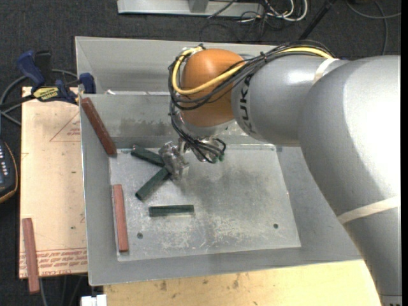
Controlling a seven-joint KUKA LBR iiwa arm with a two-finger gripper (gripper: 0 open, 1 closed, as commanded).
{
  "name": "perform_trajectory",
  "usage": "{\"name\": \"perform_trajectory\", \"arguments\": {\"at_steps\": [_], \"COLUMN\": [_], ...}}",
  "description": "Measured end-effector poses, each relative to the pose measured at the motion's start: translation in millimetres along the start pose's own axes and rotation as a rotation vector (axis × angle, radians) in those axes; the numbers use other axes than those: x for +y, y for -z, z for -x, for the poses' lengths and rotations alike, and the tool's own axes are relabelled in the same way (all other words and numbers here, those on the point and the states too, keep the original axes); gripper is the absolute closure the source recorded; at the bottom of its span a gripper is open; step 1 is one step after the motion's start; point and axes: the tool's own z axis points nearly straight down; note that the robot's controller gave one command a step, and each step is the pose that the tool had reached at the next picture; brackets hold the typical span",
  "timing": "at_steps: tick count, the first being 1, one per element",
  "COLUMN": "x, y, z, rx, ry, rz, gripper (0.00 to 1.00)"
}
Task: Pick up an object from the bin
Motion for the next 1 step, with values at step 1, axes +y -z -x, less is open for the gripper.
{"name": "perform_trajectory", "arguments": {"at_steps": [1], "x": [47.9], "y": [-3.4], "z": [-19.5], "rx": [0.003], "ry": [-0.279], "rz": [0.0], "gripper": [1.0]}}
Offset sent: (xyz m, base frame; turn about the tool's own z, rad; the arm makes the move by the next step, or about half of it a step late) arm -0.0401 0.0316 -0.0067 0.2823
